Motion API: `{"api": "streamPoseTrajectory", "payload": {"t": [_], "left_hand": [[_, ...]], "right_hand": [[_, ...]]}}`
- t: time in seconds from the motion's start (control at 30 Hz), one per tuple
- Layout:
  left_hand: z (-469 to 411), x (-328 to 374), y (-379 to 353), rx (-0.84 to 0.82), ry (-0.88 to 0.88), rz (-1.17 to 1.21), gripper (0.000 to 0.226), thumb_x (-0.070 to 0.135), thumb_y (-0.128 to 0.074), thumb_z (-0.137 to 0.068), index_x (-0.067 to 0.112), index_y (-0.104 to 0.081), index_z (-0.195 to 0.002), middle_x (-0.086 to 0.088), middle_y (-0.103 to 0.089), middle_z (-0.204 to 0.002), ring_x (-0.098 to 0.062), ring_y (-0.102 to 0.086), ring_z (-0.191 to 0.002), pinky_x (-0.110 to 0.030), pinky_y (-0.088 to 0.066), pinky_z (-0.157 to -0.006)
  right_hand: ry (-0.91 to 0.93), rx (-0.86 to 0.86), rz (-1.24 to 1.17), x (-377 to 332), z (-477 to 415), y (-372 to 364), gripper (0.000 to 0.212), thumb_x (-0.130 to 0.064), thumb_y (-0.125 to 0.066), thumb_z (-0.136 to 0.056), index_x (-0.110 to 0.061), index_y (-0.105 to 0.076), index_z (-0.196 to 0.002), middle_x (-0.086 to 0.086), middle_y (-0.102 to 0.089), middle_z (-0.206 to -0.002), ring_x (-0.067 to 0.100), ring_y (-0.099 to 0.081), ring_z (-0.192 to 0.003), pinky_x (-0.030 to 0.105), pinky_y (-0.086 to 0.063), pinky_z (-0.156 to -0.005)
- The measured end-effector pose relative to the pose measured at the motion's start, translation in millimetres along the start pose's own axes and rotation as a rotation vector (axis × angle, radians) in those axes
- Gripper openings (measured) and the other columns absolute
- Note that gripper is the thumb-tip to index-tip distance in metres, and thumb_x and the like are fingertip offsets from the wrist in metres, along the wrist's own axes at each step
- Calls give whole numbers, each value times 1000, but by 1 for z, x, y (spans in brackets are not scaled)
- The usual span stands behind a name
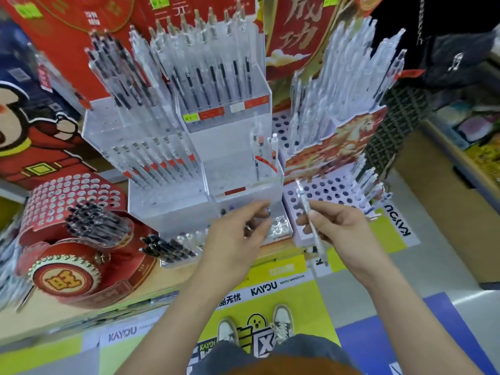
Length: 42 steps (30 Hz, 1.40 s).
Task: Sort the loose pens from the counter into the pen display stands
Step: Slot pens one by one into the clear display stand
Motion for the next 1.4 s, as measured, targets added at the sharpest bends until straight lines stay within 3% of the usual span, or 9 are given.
{"api": "streamPoseTrajectory", "payload": {"t": [0.1,0.2,0.5,0.63,0.73,0.8,1.0,1.13,1.4], "left_hand": [[-14,12,-28,-89,133,299,39,20,-66,-89,32,-56,-124,10,-70,-92,-2,-62,-74,-18,-49,-70],[-22,13,-40,-51,261,556,18,8,-63,-90,19,-65,-104,-11,-69,-80,-13,-59,-59,-20,-49,-56],[-41,10,-42,112,264,615,8,7,-57,-94,6,-64,-98,-19,-69,-81,-16,-55,-54,-25,-50,-53],[-49,21,-47,182,201,630,5,6,-61,-91,7,-64,-95,-9,-67,-69,-14,-55,-52,-22,-48,-51],[-56,29,-50,206,141,595,5,6,-66,-87,7,-64,-92,-10,-68,-68,-14,-57,-53,-22,-50,-55],[-59,34,-57,168,93,550,6,7,-69,-86,12,-67,-88,-14,-69,-74,-16,-60,-58,-27,-54,-60],[-74,44,-91,67,23,446,10,11,-67,-89,21,-70,-88,-10,-67,-77,-26,-62,-69,-45,-55,-71],[-88,42,-116,-18,18,345,18,13,-65,-91,30,-66,-84,-10,-68,-77,-33,-62,-72,-49,-54,-68],[-98,39,-145,-136,-18,304,6,13,-63,-91,18,-67,-90,-2,-62,-67,-17,-55,-62,-44,-52,-71]], "right_hand": [[6,-119,-7,-1,2,-2,16,-8,-60,-93,-17,-73,-99,8,-75,-81,18,-63,-70,28,-51,-70],[-3,-184,-16,0,4,-3,14,-4,-61,-92,-12,-72,-95,6,-74,-77,13,-62,-66,26,-52,-67],[-32,-289,205,1,0,20,17,-11,-57,-97,-17,-70,-106,-3,-75,-83,7,-65,-69,11,-46,-63],[112,71,256,-2,-6,49,18,-10,-67,-90,-27,-72,-87,-8,-73,-75,9,-66,-70,23,-55,-67],[338,527,385,-16,-7,85,16,-13,-70,-87,-27,-65,-81,-5,-67,-78,6,-59,-70,15,-47,-68],[362,632,487,-22,-20,103,13,-19,-72,-86,-23,-61,-94,1,-60,-93,7,-55,-79,11,-42,-73],[-40,226,441,0,-63,113,54,-20,-66,-93,-24,-45,-143,3,-50,-142,20,-49,-128,37,-45,-100],[-12,191,366,11,-59,127,56,-8,-66,-91,-25,-49,-141,-1,-56,-130,9,-51,-116,18,-40,-84],[-7,202,274,37,-48,142,54,-2,-67,-89,-22,-52,-137,2,-62,-128,17,-60,-116,37,-48,-100]]}}
Point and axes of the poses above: each hand's wrist, its own z-axis away from the middle knuckle, its own y-axis out of the back of the hand, x = y × z, the point moved 3 cm from there along -z, towards the middle knuckle
